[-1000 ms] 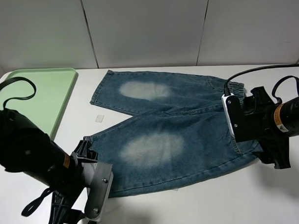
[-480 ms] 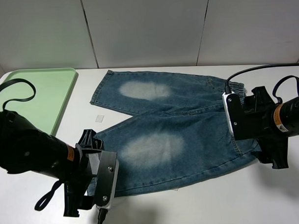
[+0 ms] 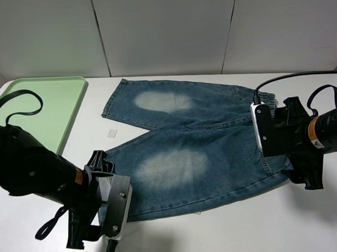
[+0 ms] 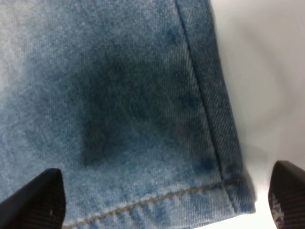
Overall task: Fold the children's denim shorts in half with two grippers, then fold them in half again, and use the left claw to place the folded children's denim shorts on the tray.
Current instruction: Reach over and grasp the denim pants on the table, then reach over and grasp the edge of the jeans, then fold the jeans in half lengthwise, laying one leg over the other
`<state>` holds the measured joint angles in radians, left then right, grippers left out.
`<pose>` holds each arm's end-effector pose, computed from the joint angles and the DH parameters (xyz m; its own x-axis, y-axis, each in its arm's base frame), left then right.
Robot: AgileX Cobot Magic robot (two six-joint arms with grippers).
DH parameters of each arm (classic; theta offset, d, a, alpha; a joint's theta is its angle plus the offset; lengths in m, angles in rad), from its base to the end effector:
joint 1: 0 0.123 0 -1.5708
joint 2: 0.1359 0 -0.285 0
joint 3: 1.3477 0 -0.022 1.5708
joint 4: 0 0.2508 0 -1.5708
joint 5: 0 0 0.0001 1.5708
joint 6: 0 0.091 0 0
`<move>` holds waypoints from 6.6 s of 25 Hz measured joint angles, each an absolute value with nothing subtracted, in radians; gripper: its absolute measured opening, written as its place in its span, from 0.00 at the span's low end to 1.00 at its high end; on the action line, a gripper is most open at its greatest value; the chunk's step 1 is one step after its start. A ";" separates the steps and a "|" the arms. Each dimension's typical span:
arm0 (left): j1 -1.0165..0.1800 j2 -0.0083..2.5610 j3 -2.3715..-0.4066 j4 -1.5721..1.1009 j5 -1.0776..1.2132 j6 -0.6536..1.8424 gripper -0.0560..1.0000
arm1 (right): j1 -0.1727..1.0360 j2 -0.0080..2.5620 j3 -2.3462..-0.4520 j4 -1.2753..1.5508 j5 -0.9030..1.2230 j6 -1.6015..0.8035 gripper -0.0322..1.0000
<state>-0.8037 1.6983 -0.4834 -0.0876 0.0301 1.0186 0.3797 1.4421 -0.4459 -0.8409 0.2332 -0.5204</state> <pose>0.1650 -0.1716 0.0976 0.1987 0.9498 -0.2416 0.9402 -0.1151 0.3206 0.2072 0.0657 0.1452 0.1007 -0.9941 0.0400 -0.8565 -0.1071 -0.5049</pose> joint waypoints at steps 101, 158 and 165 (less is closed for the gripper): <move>-0.801 1.820 -0.492 -0.085 -0.244 1.051 0.08 | 0.249 1.800 -0.549 -1.171 0.281 -0.360 0.03; -0.509 1.575 -0.739 -0.063 -0.220 1.030 0.08 | 0.249 1.533 -0.666 -1.226 0.428 0.473 0.03; -0.505 1.709 -0.805 -0.063 -0.379 1.117 0.08 | 0.207 1.586 -0.684 -1.274 0.423 0.608 0.03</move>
